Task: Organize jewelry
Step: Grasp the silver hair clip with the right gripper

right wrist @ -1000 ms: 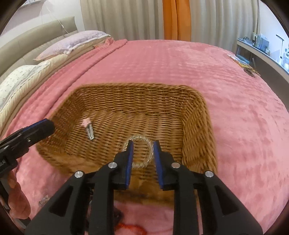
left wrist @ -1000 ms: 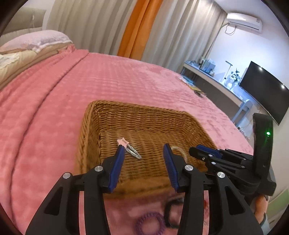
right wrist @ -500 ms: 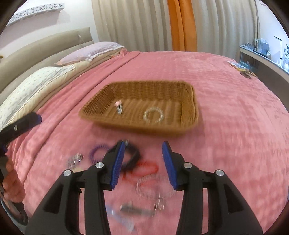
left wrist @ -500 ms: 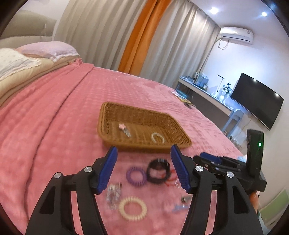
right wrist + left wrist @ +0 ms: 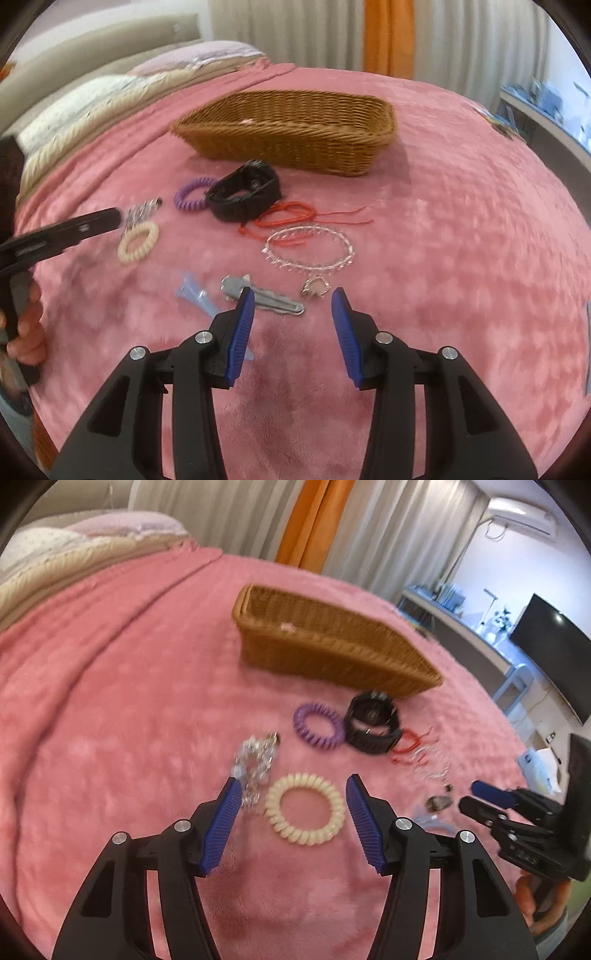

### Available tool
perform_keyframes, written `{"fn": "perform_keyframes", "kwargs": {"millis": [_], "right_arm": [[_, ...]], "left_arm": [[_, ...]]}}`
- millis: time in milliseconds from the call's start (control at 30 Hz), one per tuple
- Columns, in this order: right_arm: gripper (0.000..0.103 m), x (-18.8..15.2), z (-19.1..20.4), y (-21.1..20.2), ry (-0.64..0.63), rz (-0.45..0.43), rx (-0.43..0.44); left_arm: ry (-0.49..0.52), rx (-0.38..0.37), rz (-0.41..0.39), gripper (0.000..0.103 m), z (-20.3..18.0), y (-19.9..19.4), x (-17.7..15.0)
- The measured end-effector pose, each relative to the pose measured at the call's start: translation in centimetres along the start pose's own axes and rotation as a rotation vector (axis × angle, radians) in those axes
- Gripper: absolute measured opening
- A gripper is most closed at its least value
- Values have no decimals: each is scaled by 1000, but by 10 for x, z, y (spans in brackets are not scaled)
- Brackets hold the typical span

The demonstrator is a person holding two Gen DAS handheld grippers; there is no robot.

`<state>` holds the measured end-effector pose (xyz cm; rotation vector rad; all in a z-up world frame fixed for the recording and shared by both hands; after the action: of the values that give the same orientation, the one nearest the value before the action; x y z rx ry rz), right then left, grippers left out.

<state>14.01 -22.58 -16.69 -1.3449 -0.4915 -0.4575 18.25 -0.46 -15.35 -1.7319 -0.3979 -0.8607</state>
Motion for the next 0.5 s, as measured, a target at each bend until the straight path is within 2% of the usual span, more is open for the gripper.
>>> {"fn": "perform_keyframes", "kwargs": {"millis": [100,167,333,500], "right_arm": [[40,-5,7,8,-95,14,-36],[36,-5,10,13,-132,36,-33],[36,-4,20,20,-228,46,-33],[36,0,36,27,-301,57,-27]], "left_arm": [[0,24,22,53,4,9,-7],[0,33,44,52,5,15,-11],[-35,5,34,52,12,15,-14],[-22,17,36,52,7,17,-14]]}}
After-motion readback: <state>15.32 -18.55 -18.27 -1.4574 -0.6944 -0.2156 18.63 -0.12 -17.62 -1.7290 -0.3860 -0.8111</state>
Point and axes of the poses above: each gripper's, at about its wrist camera, not at the fingertips, and y roughly the way its jaws point, z to its left, x to its top, the point moved 6 cm from there along y, roughly the way its jaws point, and after that the axes turned 14 degrees about y, right-handed, at the moved point
